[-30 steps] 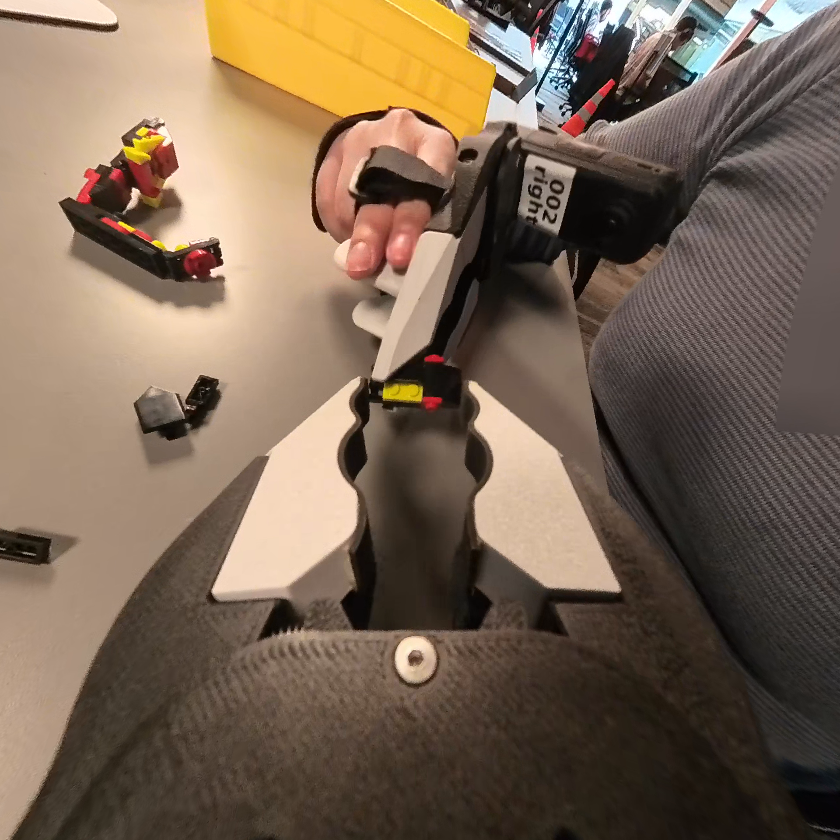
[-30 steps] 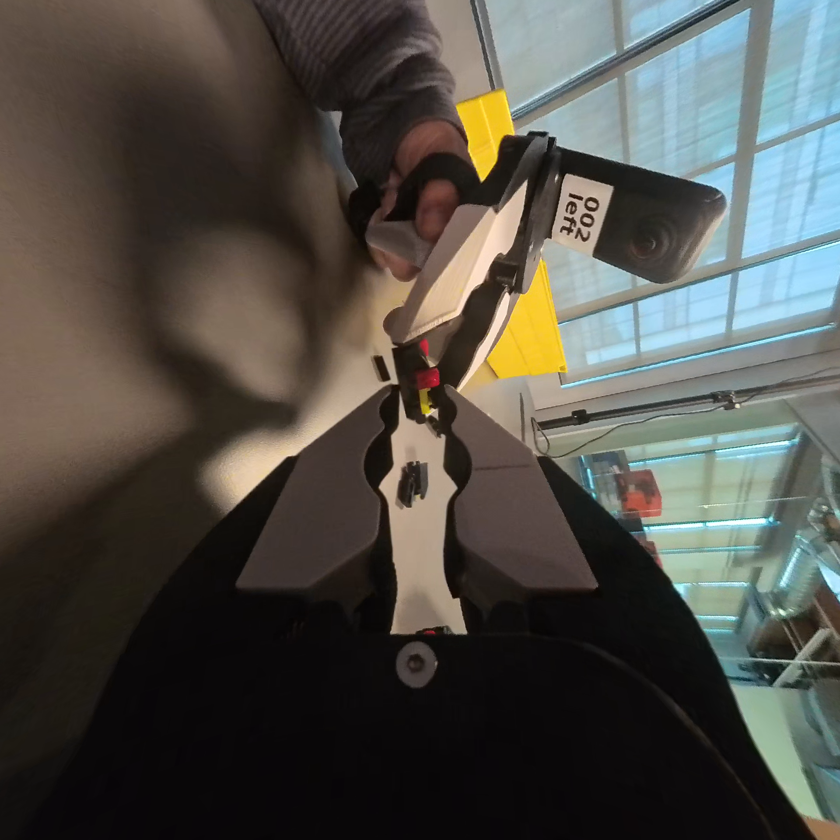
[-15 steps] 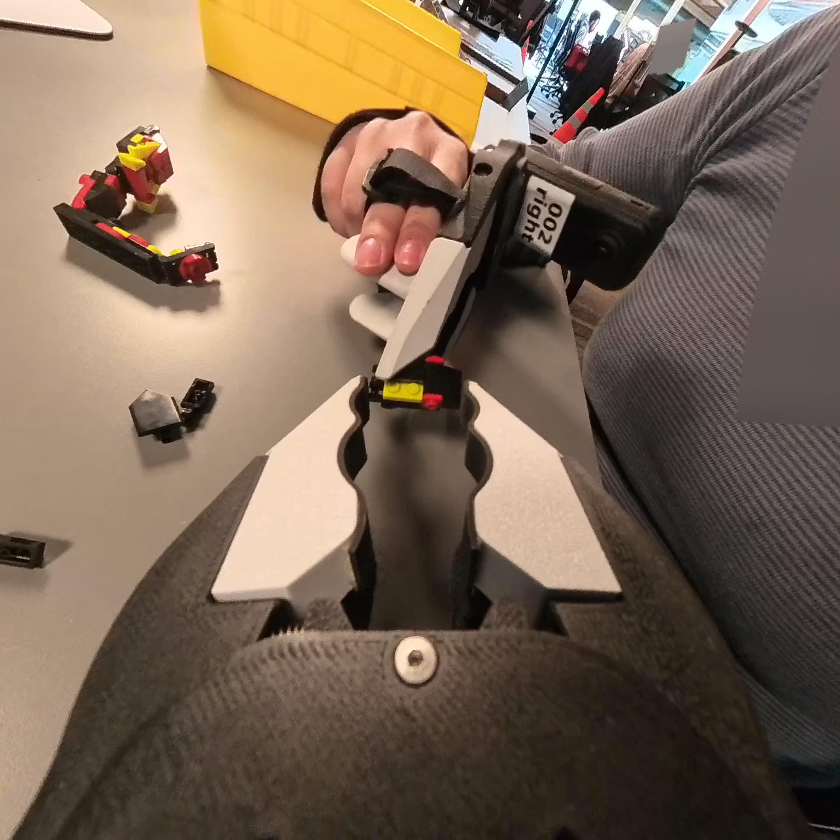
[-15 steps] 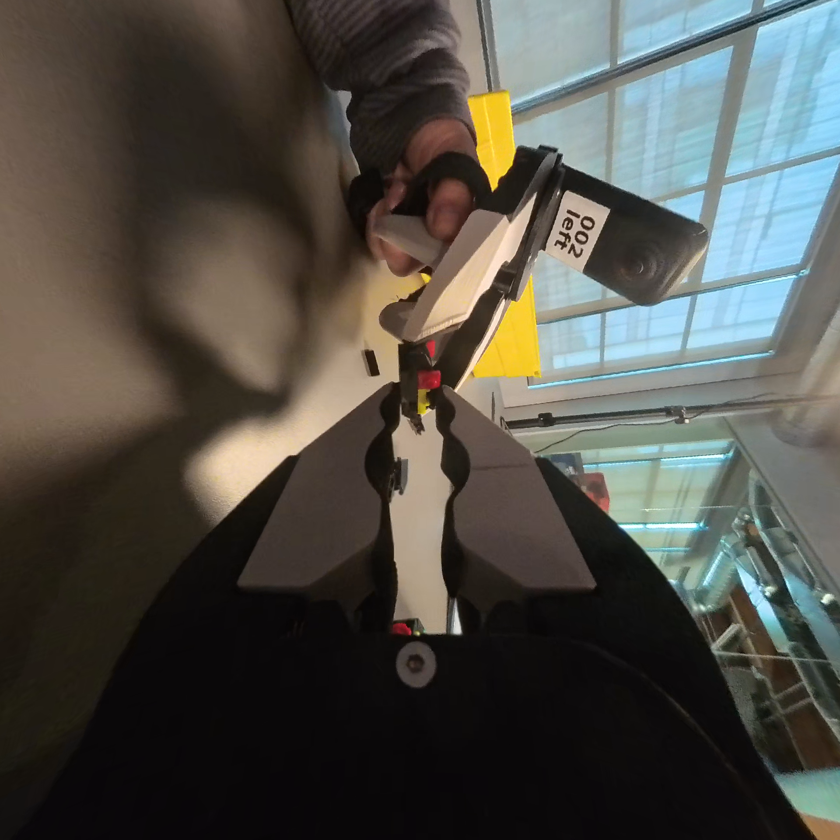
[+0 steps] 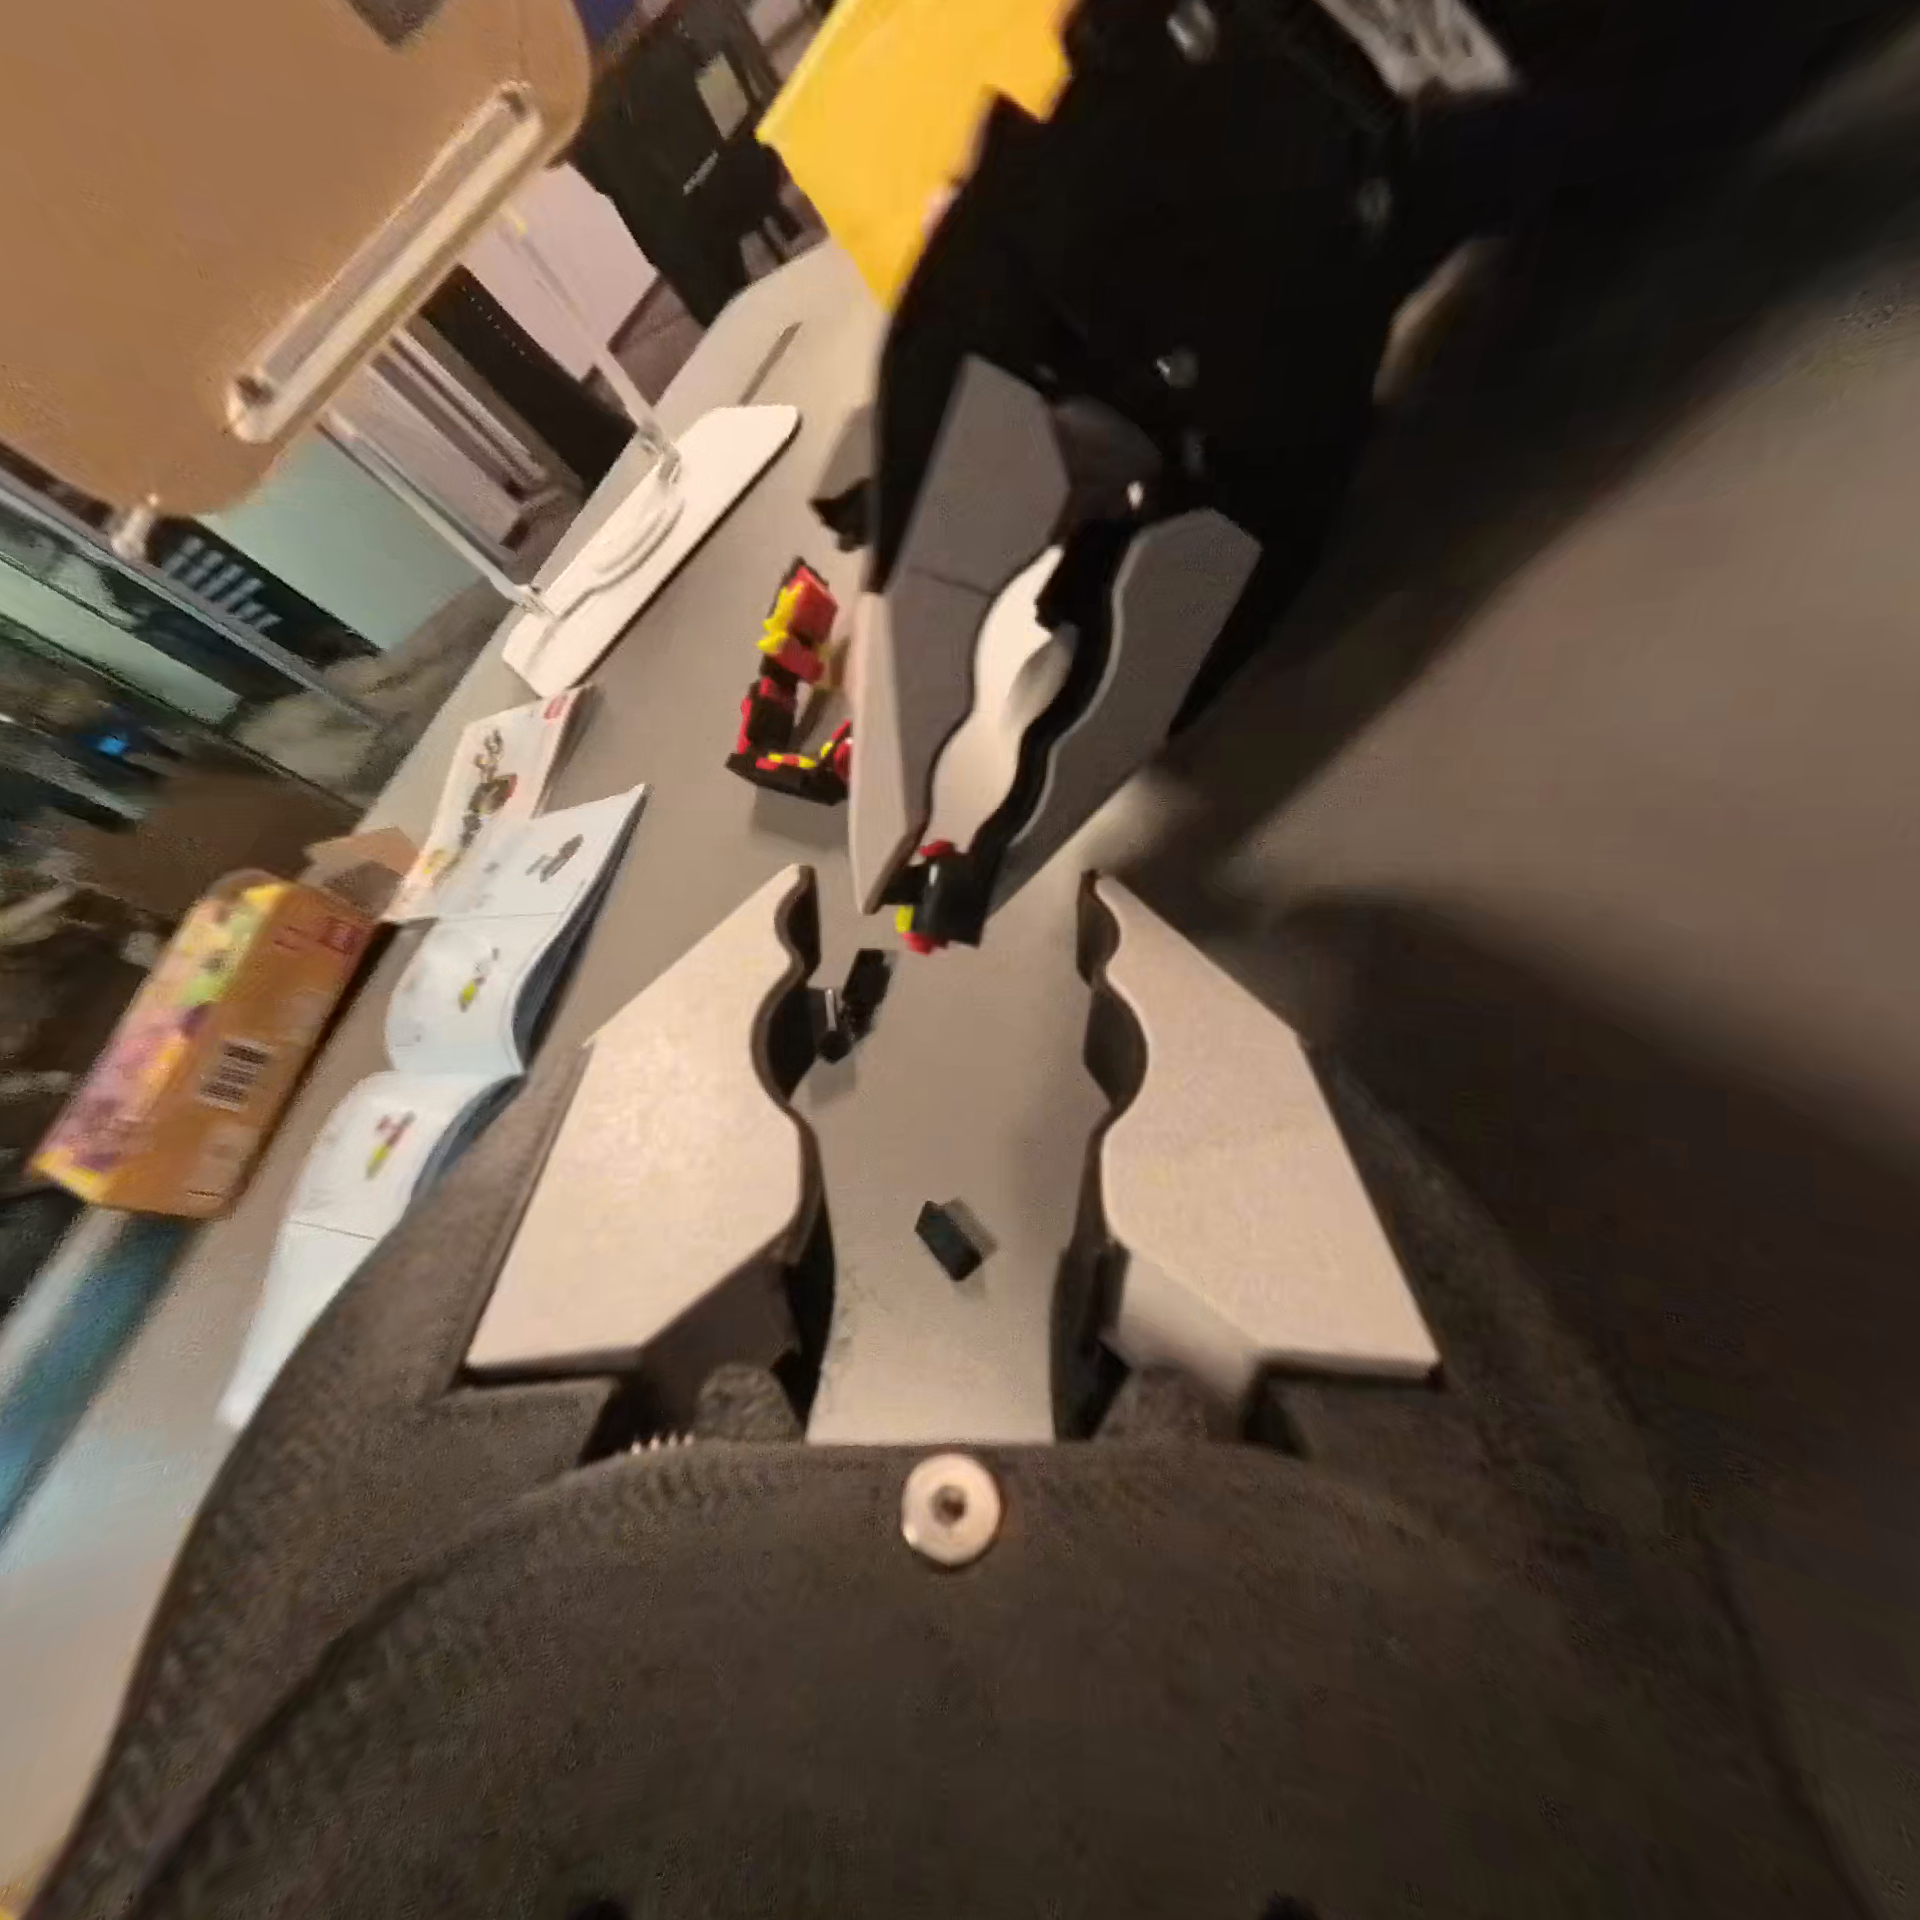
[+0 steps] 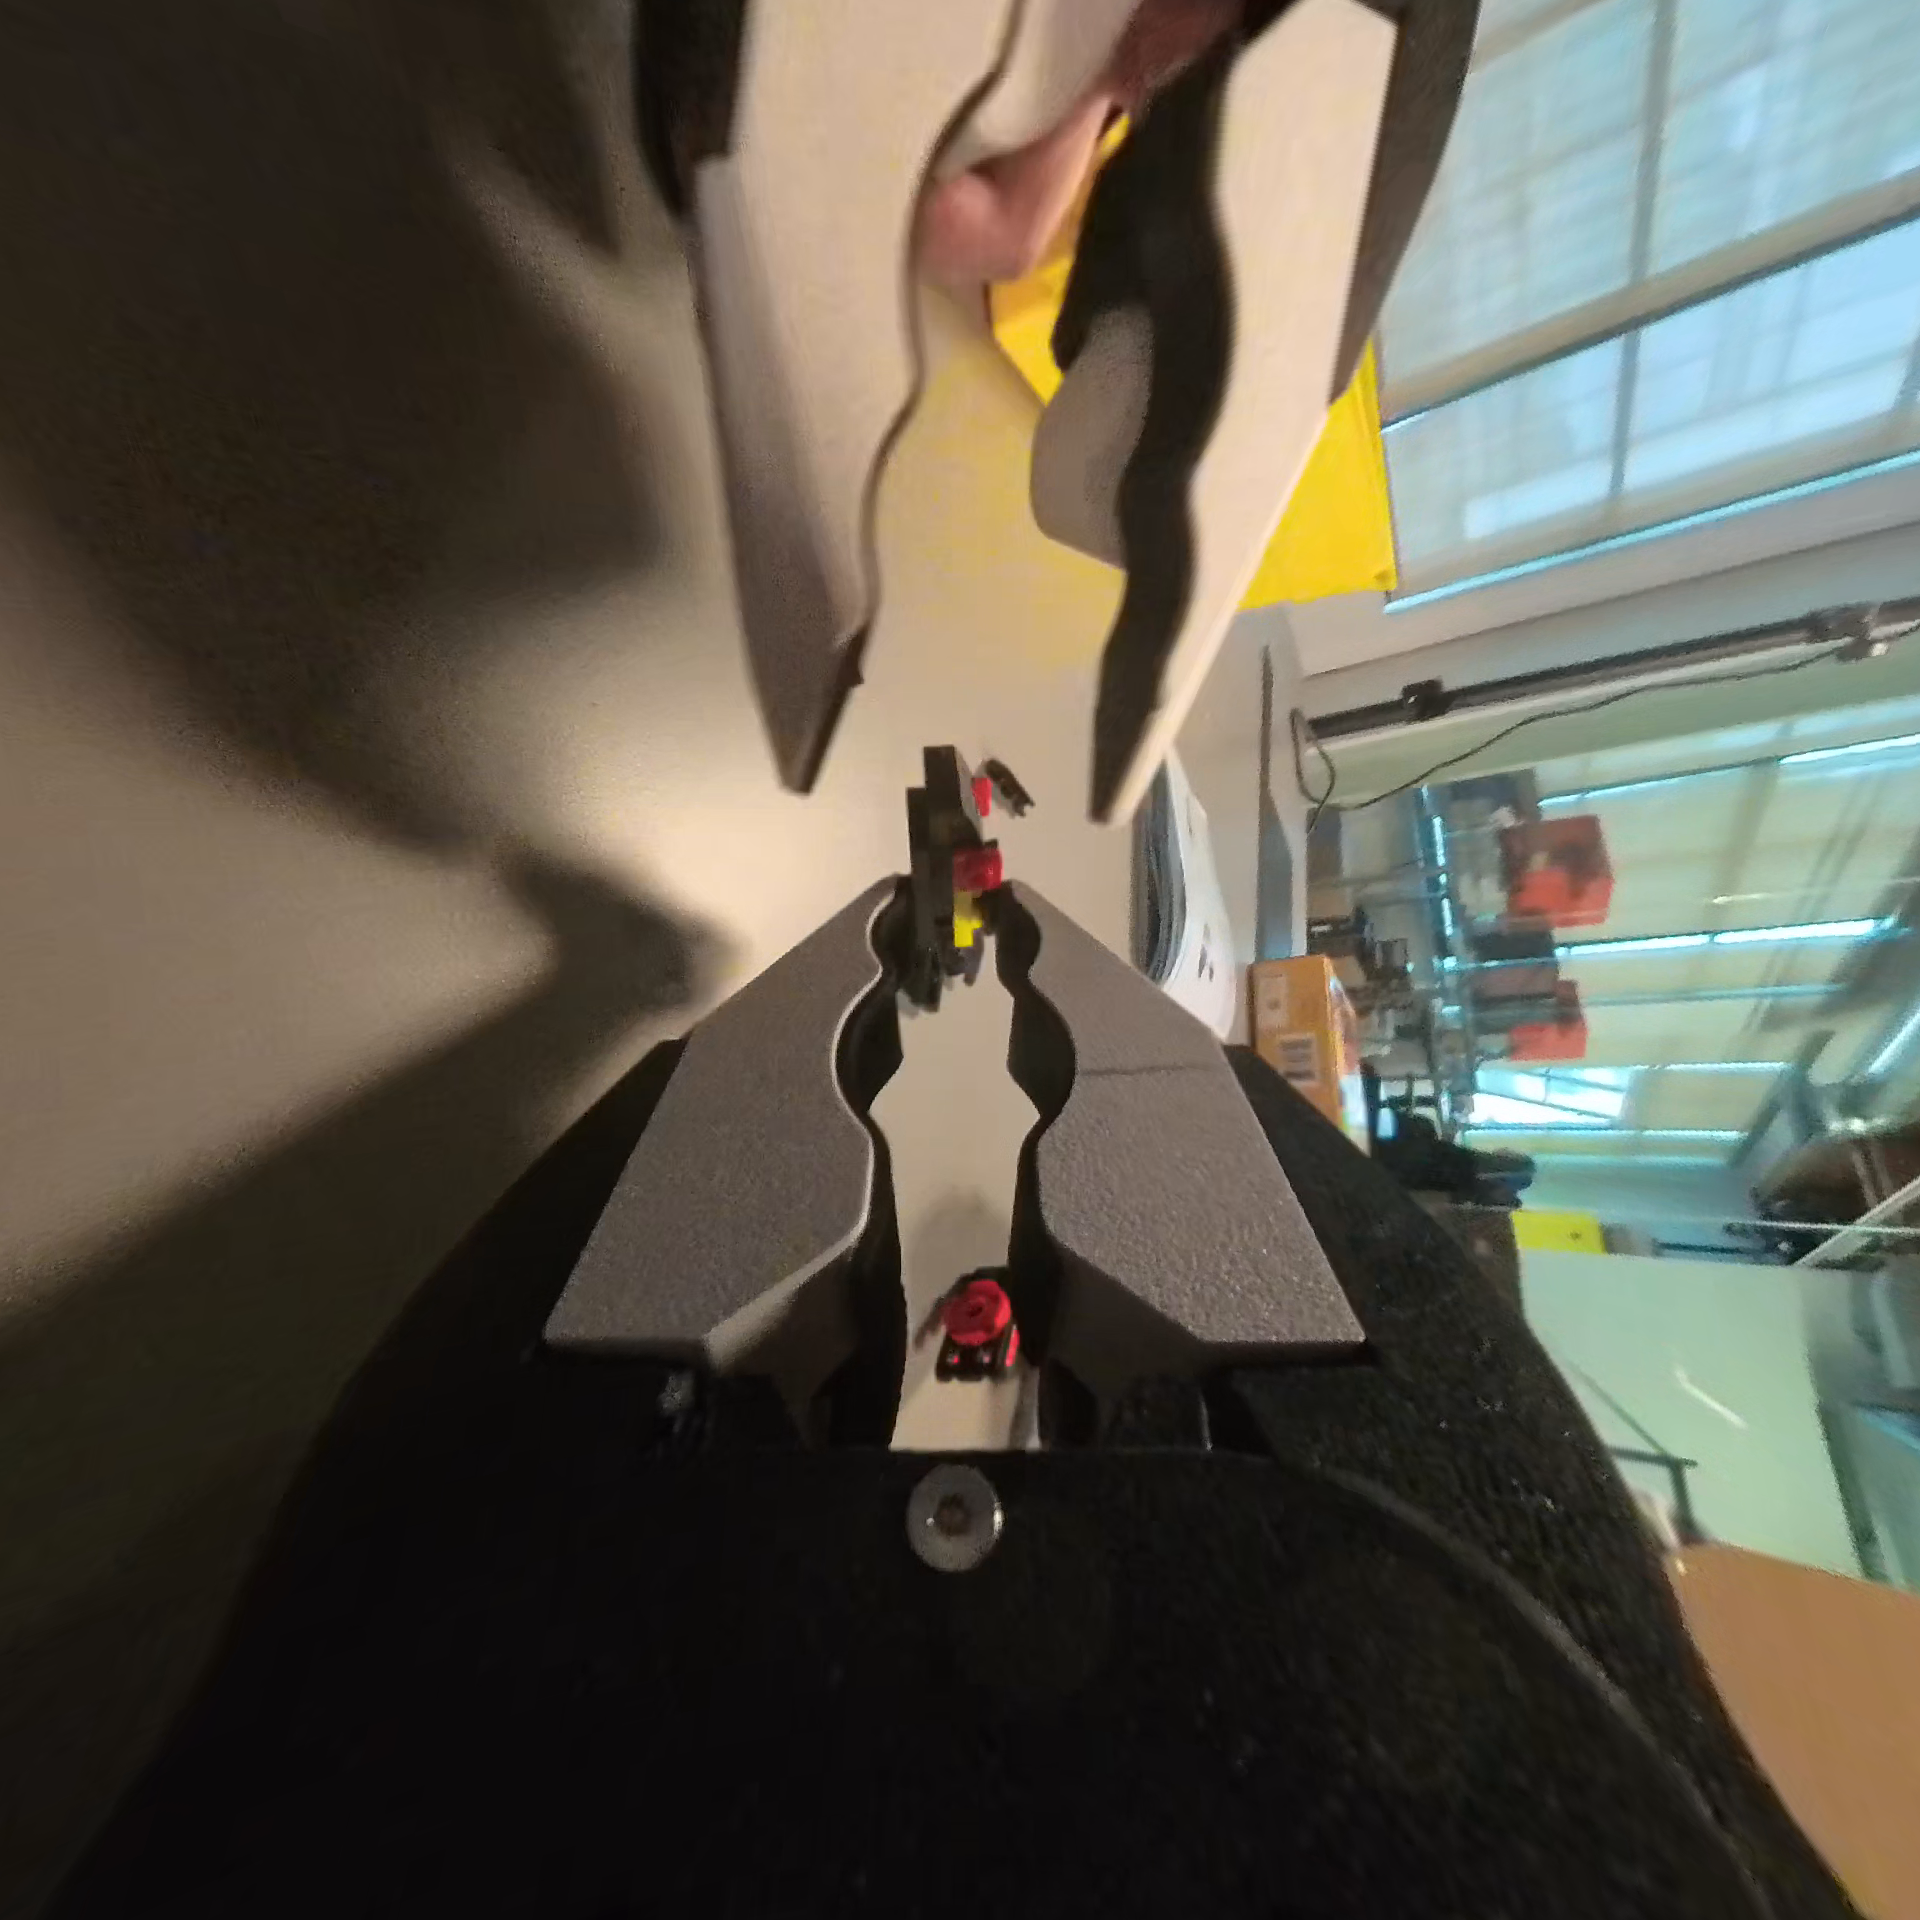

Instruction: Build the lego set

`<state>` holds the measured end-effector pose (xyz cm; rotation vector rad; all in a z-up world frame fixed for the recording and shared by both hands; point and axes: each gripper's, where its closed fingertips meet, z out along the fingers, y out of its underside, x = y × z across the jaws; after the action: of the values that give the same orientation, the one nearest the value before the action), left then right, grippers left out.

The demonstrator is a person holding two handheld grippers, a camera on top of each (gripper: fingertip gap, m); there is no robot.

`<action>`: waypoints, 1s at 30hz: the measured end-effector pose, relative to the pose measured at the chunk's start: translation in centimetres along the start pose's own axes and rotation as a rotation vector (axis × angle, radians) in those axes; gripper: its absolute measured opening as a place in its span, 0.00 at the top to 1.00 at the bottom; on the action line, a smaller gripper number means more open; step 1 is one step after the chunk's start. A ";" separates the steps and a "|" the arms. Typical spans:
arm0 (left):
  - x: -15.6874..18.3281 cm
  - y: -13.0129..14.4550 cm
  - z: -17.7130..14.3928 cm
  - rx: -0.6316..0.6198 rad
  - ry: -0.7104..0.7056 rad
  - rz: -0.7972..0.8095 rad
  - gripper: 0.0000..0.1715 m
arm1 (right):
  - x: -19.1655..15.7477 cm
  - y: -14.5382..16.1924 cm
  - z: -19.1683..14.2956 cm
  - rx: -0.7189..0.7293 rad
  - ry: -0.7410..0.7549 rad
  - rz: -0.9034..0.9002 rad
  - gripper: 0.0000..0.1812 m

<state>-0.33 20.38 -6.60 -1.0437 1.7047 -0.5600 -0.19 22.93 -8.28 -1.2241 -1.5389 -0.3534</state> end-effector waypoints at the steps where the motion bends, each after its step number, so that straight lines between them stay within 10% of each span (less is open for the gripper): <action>1: 0.4 0.3 0.4 -0.038 -0.007 0.053 0.73 | -0.1 0.1 0.0 -0.014 -0.013 0.011 0.93; 12: 0.3 1.2 1.4 -0.158 -0.168 0.367 0.90 | -1.0 0.7 0.2 -0.076 -0.139 0.172 0.93; 30: 0.3 3.5 2.1 -0.247 -0.110 0.201 0.93 | -2.2 1.6 0.6 -0.103 -0.157 0.262 0.93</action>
<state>0.21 22.21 -10.24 -1.0382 1.7856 -0.1626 0.52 23.00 -10.93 -1.5449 -1.4826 -0.1686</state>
